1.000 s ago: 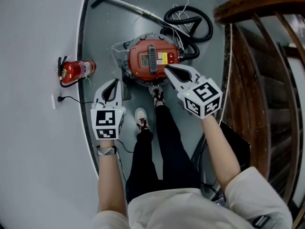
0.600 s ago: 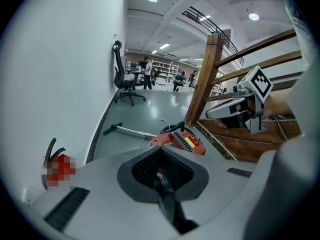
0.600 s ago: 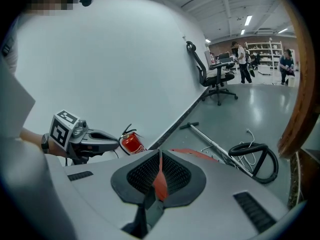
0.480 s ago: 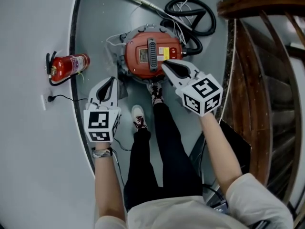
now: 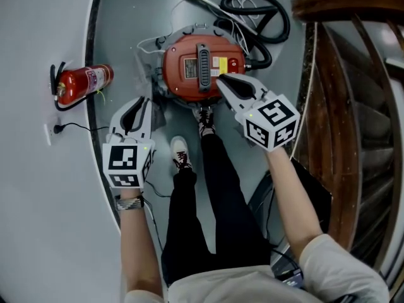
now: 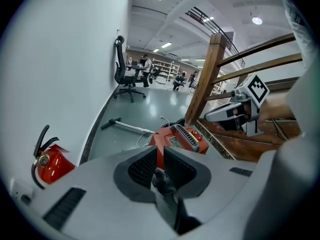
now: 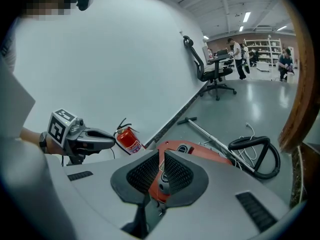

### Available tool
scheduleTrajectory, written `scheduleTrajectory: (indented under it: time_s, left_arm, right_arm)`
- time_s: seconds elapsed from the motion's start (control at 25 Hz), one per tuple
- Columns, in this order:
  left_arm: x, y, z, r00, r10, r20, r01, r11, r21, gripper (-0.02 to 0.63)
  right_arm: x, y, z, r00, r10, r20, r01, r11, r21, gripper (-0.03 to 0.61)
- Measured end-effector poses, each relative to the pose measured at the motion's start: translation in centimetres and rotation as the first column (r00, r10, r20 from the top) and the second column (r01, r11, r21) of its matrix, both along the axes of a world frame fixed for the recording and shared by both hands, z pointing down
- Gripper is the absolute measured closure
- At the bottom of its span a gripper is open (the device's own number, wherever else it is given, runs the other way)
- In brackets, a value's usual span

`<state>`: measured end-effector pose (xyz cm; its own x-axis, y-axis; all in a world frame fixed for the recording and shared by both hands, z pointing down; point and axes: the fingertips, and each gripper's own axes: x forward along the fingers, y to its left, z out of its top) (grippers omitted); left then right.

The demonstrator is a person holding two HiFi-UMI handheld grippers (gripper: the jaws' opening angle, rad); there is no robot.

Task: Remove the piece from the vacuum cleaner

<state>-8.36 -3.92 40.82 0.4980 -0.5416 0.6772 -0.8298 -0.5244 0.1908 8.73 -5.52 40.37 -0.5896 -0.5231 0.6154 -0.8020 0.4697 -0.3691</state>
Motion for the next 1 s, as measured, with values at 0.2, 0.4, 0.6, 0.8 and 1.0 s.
scheduleTrajectory:
  time_s: [0.2,0.4,0.6,0.8,1.0]
  left_arm:
    - [-0.4,-0.2,1.2,1.0,-0.02,0.011,0.02,1.0,0.004,0.56]
    - [-0.9,-0.1,2.7,0.999,-0.031,0.021,0.031,0.999,-0.007,0.543]
    - [-1.0,0.4,4.0,0.999,-0.019,0.037,0.019,1.0,-0.017,0.541]
    - [-0.9,1.0,5.2,0.998,0.005,0.058,-0.004,1.0,-0.019,0.541]
    - [-1.0,1.2,6.2,0.998,-0.013,0.065,0.016,0.999,-0.037,0.538]
  right_arm:
    - [0.4,-0.6,1.5,1.0,0.024,-0.001,-0.024,1.0,-0.018,0.546]
    - [0.3,-0.8,3.0,0.999,0.038,0.019,-0.037,0.998,-0.049,0.53]
    - [-0.2,-0.5,4.2,1.0,0.018,0.023,-0.016,0.997,-0.075,0.471]
    - [-0.3,-0.6,5.5,0.998,0.027,0.049,-0.021,0.994,-0.106,0.439]
    - [-0.4,-0.7,7.1,0.995,0.044,0.091,-0.031,0.989,-0.147,0.422]
